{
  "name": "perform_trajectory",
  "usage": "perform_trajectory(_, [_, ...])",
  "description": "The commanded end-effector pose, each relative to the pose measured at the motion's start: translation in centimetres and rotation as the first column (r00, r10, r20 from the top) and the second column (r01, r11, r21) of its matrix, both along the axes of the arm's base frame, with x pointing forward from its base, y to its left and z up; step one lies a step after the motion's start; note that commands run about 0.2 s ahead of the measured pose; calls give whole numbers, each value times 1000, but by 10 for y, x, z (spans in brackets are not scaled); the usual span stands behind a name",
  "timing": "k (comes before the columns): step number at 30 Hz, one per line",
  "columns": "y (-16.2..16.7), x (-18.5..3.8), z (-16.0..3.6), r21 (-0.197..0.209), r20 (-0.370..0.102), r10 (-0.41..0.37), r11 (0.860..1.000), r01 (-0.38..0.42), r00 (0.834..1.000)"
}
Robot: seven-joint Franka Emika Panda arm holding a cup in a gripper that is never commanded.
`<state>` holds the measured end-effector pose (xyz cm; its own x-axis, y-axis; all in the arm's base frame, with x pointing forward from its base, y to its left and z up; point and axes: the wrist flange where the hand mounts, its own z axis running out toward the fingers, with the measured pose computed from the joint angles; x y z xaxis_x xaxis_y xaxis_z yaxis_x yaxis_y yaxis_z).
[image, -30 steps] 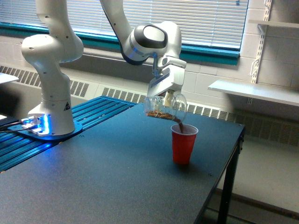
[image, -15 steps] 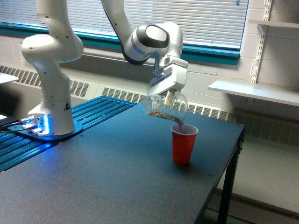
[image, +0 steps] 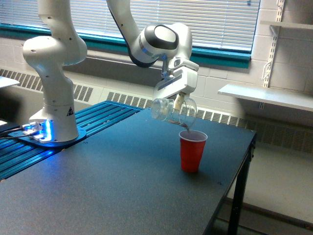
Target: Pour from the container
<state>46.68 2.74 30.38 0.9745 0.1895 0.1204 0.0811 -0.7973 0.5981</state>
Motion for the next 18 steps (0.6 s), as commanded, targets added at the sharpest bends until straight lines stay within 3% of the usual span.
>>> perform_trajectory(1, [5, 2, 6, -22, -35, 47, 999, -48, 998])
perform_trajectory(9, [6, 3, 8, -36, -68, 69, 997, -72, 995])
perform_trajectory(18, [8, 2, 10, -26, -69, 67, 997, -69, 995])
